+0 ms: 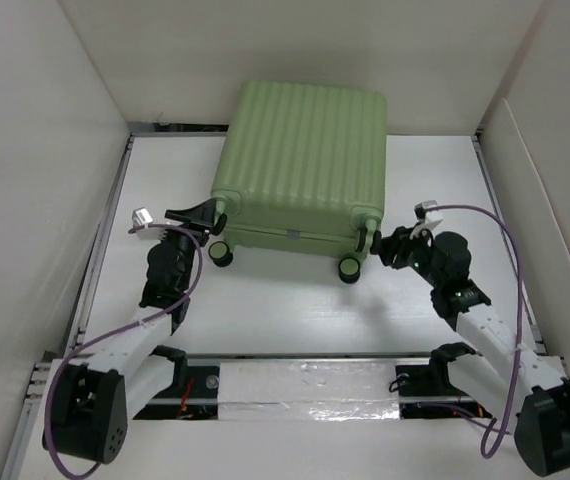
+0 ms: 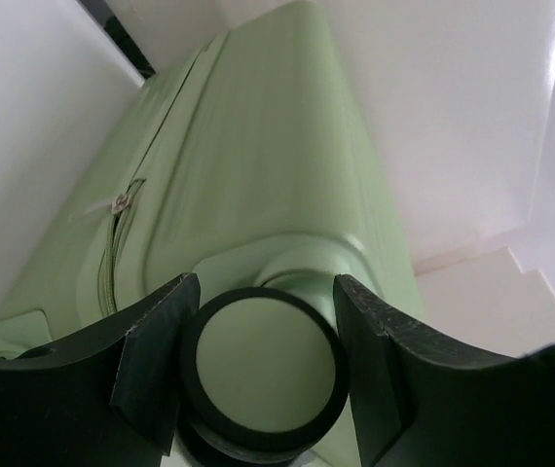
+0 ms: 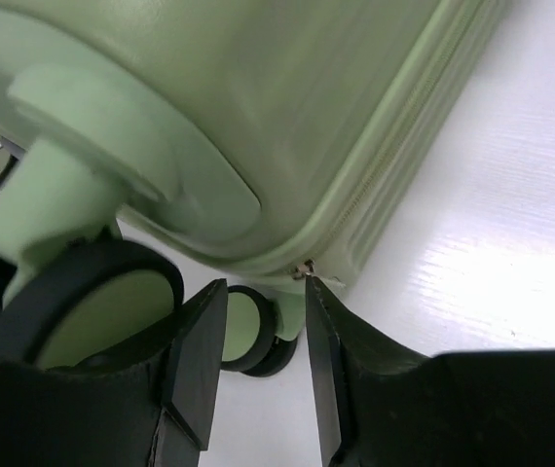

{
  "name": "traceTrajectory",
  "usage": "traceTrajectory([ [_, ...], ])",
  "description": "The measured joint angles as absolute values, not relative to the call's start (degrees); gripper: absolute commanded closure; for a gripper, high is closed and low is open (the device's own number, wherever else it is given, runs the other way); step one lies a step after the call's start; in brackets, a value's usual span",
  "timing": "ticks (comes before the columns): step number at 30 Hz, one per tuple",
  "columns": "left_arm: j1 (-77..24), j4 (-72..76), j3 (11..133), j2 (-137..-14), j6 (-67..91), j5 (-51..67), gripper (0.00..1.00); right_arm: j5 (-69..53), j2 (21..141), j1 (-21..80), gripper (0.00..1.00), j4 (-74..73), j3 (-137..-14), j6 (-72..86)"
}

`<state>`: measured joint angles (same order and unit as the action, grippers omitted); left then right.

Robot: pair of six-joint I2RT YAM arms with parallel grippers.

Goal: Pack the luggage

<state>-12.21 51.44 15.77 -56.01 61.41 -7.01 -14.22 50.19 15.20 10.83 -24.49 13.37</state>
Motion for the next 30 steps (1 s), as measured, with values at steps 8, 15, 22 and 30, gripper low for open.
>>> traceTrajectory([
  [8, -16.9, 43.4, 22.4, -44.4, 50.1, -11.2, 0.54, -19.6, 47.6, 10.9, 1.00, 20.3, -17.1, 14.7],
  [15, -26.8, 42.8, 34.9, -47.2, 36.8, -17.8, 0.56, -26.4, 54.0, 6.2, 0.61, 31.0, -15.9, 14.4],
  [22, -52.6, 48.6, 43.3, -60.3, 17.9, -24.4, 0.65, -31.7, 61.8, 4.9, 0.69, 36.8, -14.9, 14.3],
  [30, -61.3, 42.4, 39.4, -69.1, 16.5, -20.9, 0.46, -33.5, 68.0, 4.8, 0.66, 42.3, -14.8, 14.4],
])
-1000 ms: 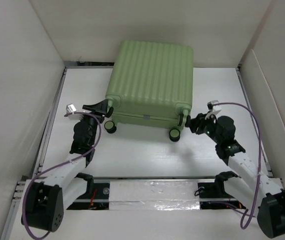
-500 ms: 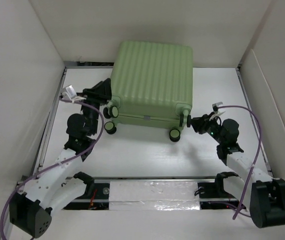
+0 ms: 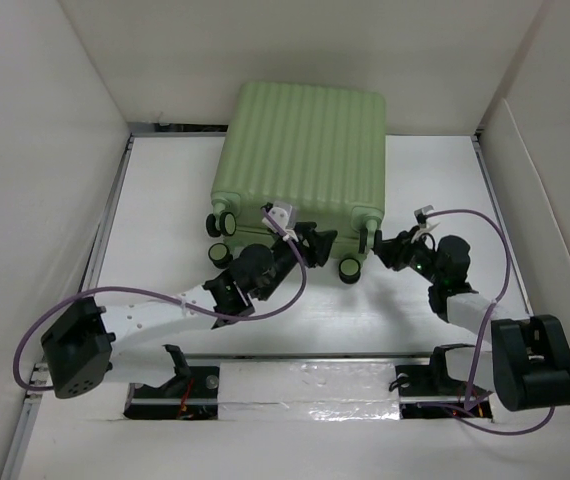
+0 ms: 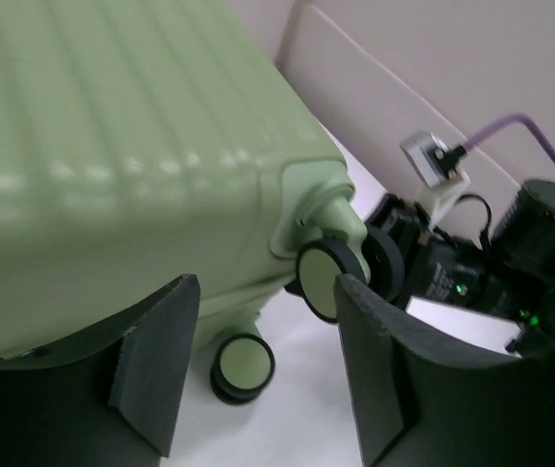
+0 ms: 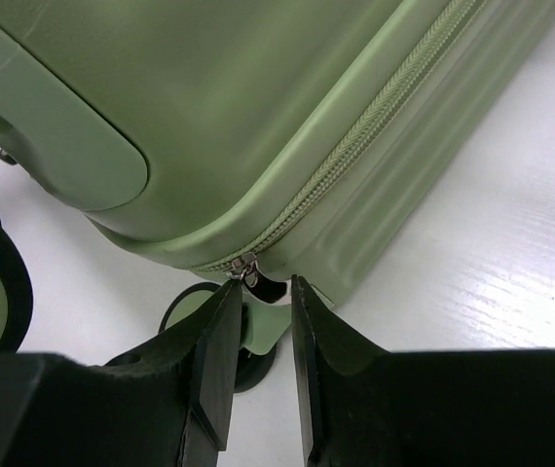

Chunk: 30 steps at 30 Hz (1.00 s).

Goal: Pack the luggage

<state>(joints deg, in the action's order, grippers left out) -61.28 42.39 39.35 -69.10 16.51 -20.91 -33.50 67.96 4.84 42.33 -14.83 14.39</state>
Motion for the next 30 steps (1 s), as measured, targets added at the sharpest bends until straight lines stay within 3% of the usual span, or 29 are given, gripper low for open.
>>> traceTrajectory([
  [4, -60.0, 39.1, 41.3, -71.6, 19.6, -14.4, 0.32, -33.9, 68.8, 4.6, 0.66, 43.6, -14.8, 14.4],
  [8, -58.6, 36.3, 46.0, -76.7, 23.2, -7.0, 0.30, -33.9, 68.8, 4.6, 0.70, 43.7, -14.8, 14.3],
  [14, -57.7, 34.3, 51.0, -84.0, 26.9, 1.8, 0.30, -33.8, 68.9, 5.1, 0.92, 44.1, -14.8, 14.4],
  [15, -57.6, 34.3, 51.5, -85.2, 27.3, 3.0, 0.30, -33.6, 69.1, 5.2, 1.00, 44.1, -14.8, 14.4],
  [22, -57.6, 34.7, 55.7, -92.2, 29.7, 8.2, 0.30, -27.7, 64.6, 9.4, 1.00, 41.5, -13.4, 14.8],
  [30, -56.7, 34.1, 60.8, -95.9, 32.4, 14.4, 0.34, -0.6, 48.8, 25.0, 1.00, 29.8, -10.5, 18.5],
])
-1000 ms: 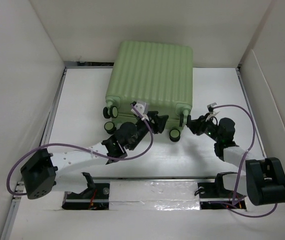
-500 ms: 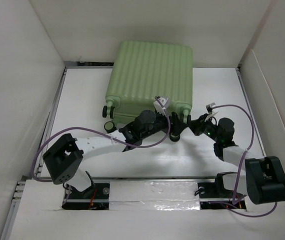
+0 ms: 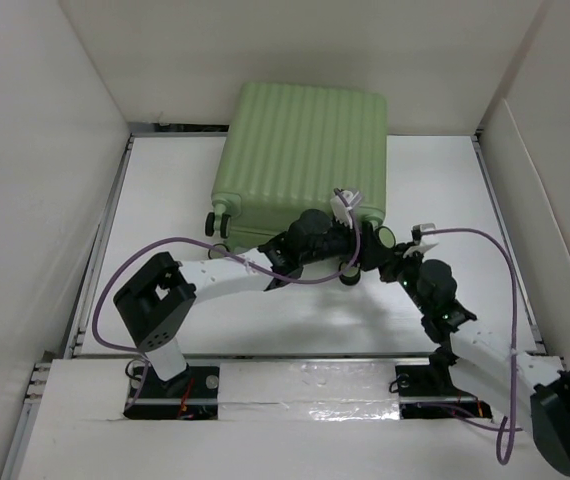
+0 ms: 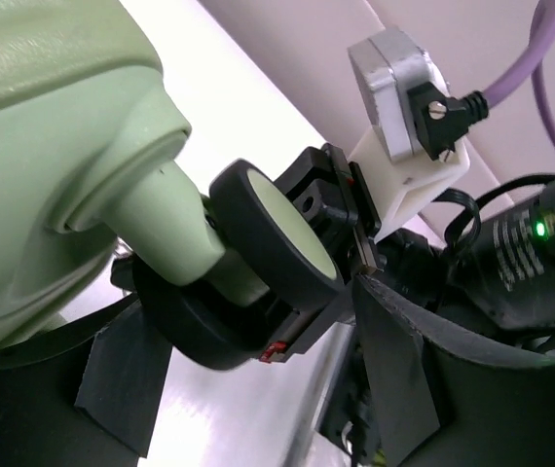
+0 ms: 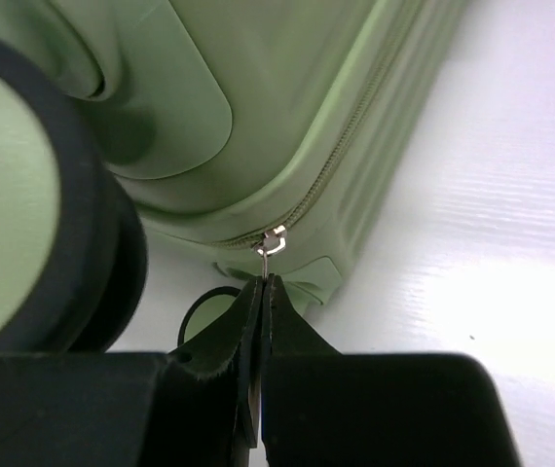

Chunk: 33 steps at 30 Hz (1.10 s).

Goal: Pack the luggage

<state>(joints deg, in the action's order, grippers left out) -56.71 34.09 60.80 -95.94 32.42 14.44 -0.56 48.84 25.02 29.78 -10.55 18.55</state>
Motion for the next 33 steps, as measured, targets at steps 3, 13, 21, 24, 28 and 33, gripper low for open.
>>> traceTrajectory([
  [3, -56.2, 33.3, 61.6, -96.2, 33.4, 18.3, 0.34, 11.4, 43.9, 31.3, 1.00, 27.9, -8.9, 21.5],
  [13, -53.9, 28.5, 65.7, -98.0, 31.9, 25.0, 0.33, 37.8, 55.5, 43.2, 1.00, 39.3, -8.7, 31.3],
  [21, -53.3, 34.1, 60.7, -95.7, 31.5, 24.8, 0.24, 38.8, 54.7, 44.9, 1.00, 41.0, -8.5, 28.5],
  [24, -52.7, 38.1, 55.2, -92.3, 33.0, 21.4, 0.23, 32.6, 51.7, 45.0, 1.00, 37.5, -8.6, 24.7],
  [28, -50.3, 42.6, 50.8, -88.2, 34.4, 18.6, 0.23, 23.8, 47.3, 41.0, 1.00, 32.8, -8.6, 21.5],
  [33, -49.3, 47.4, 47.9, -86.7, 36.5, 16.3, 0.29, 15.8, 44.1, 36.8, 1.00, 29.0, -8.7, 19.5],
])
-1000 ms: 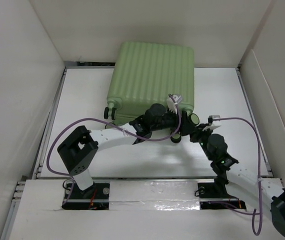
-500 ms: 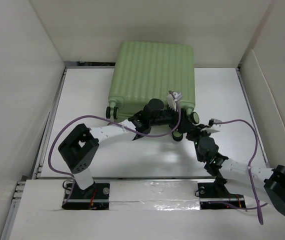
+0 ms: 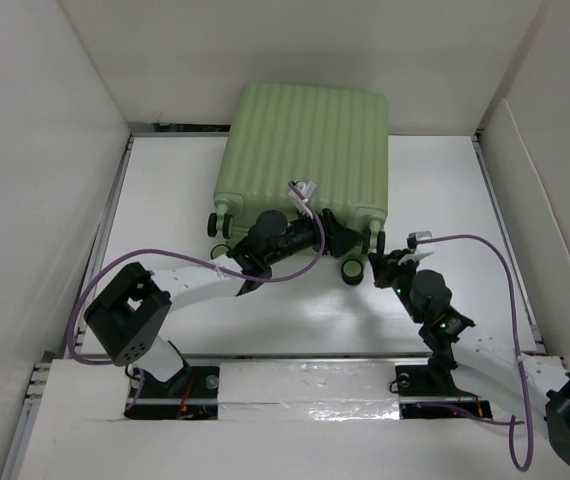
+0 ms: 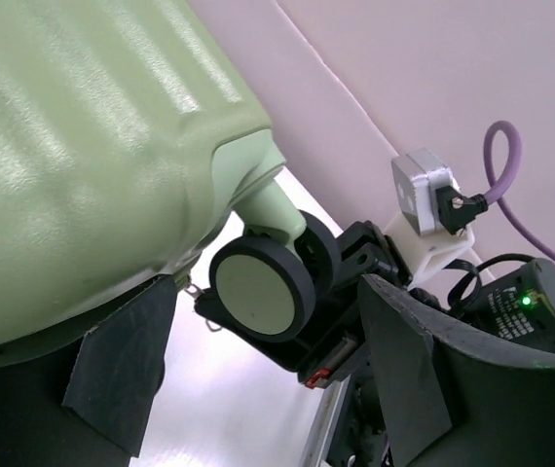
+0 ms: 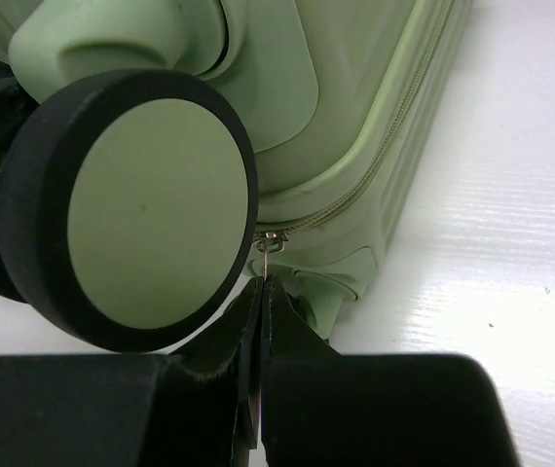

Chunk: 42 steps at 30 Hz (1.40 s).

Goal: Pack the luggage

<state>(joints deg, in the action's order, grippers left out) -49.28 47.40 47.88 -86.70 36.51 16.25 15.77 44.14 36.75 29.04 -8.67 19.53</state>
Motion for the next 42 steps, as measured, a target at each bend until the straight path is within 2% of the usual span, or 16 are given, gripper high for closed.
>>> traceTrajectory([
  [1, -49.3, 47.5, 47.7, -86.7, 36.8, 15.9, 0.30, 14.5, 43.8, 36.0, 1.00, 28.6, -8.7, 19.4],
  [2, -49.3, 47.5, 47.7, -86.8, 37.2, 15.7, 0.30, 13.3, 43.5, 35.5, 0.94, 28.4, -8.7, 19.2],
  [3, -49.1, 47.5, 47.8, -87.0, 37.5, 15.6, 0.31, 12.4, 43.6, 35.0, 0.77, 28.3, -8.7, 19.2],
  [5, -48.9, 47.5, 48.4, -87.5, 38.0, 16.0, 0.33, 10.5, 43.9, 34.3, 0.63, 27.6, -8.9, 19.2],
  [7, -49.0, 47.2, 49.7, -88.4, 38.4, 16.8, 0.34, 8.7, 45.2, 34.3, 0.54, 27.2, -8.9, 18.9],
  [9, -49.1, 47.1, 50.5, -89.2, 38.6, 17.7, 0.36, 7.4, 46.9, 34.3, 0.51, 27.2, -8.9, 18.9],
  [17, -49.0, 47.1, 51.5, -90.2, 38.6, 19.3, 0.37, 5.1, 50.7, 32.4, 0.48, 27.8, -8.9, 18.2],
  [29, -49.0, 46.7, 51.5, -90.2, 38.4, 19.0, 0.40, 9.2, 39.2, 28.2, 0.43, 29.9, -5.1, 20.4],
  [35, -49.0, 46.9, 51.5, -90.2, 38.5, 19.1, 0.40, 1.2, 49.4, 22.1, 0.46, 36.6, -5.7, 18.6],
  [42, -49.0, 47.7, 51.5, -90.7, 38.8, 19.6, 0.40, -6.6, 56.2, 21.4, 0.52, 42.7, -5.8, 17.6],
])
